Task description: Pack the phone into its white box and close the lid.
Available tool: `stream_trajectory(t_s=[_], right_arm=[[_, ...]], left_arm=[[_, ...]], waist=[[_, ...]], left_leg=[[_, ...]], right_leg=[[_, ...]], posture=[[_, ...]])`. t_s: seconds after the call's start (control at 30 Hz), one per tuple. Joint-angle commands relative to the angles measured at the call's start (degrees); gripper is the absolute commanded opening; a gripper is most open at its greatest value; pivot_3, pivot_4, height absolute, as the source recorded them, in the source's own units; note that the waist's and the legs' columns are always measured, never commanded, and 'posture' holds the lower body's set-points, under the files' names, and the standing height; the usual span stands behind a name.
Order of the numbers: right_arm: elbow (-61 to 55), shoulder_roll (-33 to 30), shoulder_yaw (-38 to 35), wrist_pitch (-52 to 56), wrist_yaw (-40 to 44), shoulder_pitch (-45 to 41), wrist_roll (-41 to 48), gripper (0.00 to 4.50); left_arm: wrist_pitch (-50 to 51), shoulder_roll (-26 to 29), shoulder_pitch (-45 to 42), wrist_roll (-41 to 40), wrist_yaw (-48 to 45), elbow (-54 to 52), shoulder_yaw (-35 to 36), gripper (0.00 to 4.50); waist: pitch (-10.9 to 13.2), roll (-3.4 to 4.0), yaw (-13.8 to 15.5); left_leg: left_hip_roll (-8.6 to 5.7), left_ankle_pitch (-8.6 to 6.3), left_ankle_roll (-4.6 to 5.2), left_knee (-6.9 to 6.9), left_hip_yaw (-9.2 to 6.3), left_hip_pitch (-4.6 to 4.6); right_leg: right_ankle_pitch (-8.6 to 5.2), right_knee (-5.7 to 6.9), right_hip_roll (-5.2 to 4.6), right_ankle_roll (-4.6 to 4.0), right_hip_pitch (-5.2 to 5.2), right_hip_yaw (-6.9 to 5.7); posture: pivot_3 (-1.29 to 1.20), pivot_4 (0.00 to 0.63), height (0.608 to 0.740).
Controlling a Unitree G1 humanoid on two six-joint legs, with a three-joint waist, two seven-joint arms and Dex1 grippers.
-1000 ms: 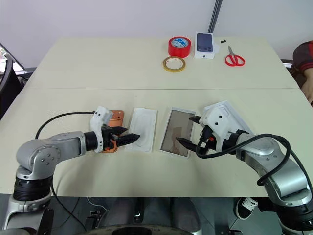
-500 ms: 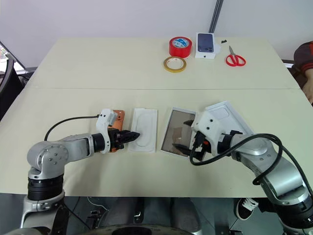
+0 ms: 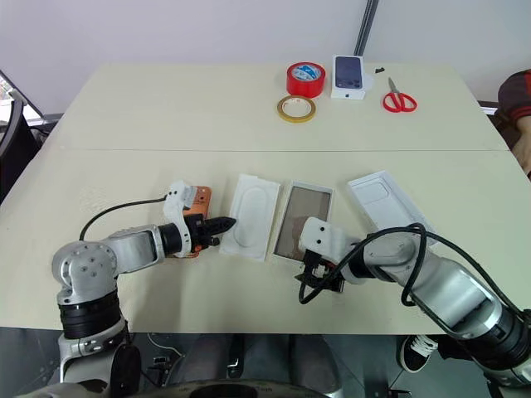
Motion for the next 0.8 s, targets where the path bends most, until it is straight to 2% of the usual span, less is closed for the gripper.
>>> stream_trajectory(t_s=[0.03, 0.1, 0.13, 0.43, 0.63, 0.73, 0.8], right_arm=[[-0.74, -0.08, 1.16, -1.87, 0.02, -1.42, -2.37, 1.22], [-0.79, 1.05, 2.08, -2.24, 0.34, -2.42, -2.82, 0.18], [-0.71, 1.56, 2.51, -2.31, 0.36, -2.89, -3.06, 0.08], [0.92, 6.75, 11.21, -6.19, 2.49, -8.28, -7.42, 0.08], [2.51, 6.41, 11.09, -11.72, 5.25, -8.66, -10.25, 0.08], [2.33, 6.76, 8.8, -12.3, 6.86, -7.81, -8.48, 0.8], [1.84, 7.09, 5.79, -12.27, 7.15, -6.9, -6.71, 1.76]], left_arm=[[0.9, -0.06, -2.45, -1.22, 0.7, -0.32, 3.72, 0.0], [1.42, -0.54, -4.1, -1.61, 1.16, 0.55, 6.18, 0.0], [1.68, -0.7, -4.77, -1.68, 1.34, 0.88, 7.07, 0.0], [4.08, 0.4, -11.87, -1.91, 2.53, 4.45, 14.18, 0.0], [6.36, -0.21, -12.73, -1.65, 2.38, 3.53, 14.07, 0.0], [7.29, -1.42, -12.79, -1.69, 2.7, 3.04, 13.87, 0.0], [7.47, -2.07, -12.56, -2.2, 3.13, 2.73, 13.19, 0.0]], waist=[[0.0, 0.0, 0.02], [0.0, 0.0, -0.01], [0.01, -0.01, -0.02], [0.02, -0.05, -0.11], [0.03, -0.09, 0.01], [0.03, -0.09, -0.01], [0.03, -0.1, 0.05]], left_leg=[[0.0, 0.01, -0.01, 0.0, 0.0, 0.0], [0.0, 0.01, -0.03, 0.0, -0.01, 0.0], [0.0, 0.01, -0.03, 0.0, -0.01, 0.0], [0.0, 0.17, -0.29, -0.01, -0.01, 0.0], [-0.01, 0.18, -0.33, -0.01, -0.01, 0.0], [-0.01, 0.19, -0.34, -0.01, -0.01, -0.01], [-0.01, 0.19, -0.35, -0.01, -0.01, 0.0]], right_leg=[[0.0, 0.0, 0.0, 0.0, 0.0, 0.0], [0.0, 0.0, 0.01, 0.0, 0.0, -0.01], [0.0, 0.0, 0.01, 0.0, 0.0, 0.0], [0.0, 0.01, 0.02, 0.0, -0.03, -0.01], [0.0, 0.0, -0.01, 0.01, -0.03, -0.01], [0.0, 0.0, -0.01, 0.01, -0.03, -0.01], [0.0, 0.0, -0.01, 0.01, -0.03, -0.01]], posture=[[0.0, 0.15, 0.74], [0.0, 0.15, 0.74], [0.0, 0.15, 0.74], [0.0, 0.15, 0.74], [0.0, 0.15, 0.74], [0.0, 0.15, 0.74], [0.0, 0.15, 0.74]])
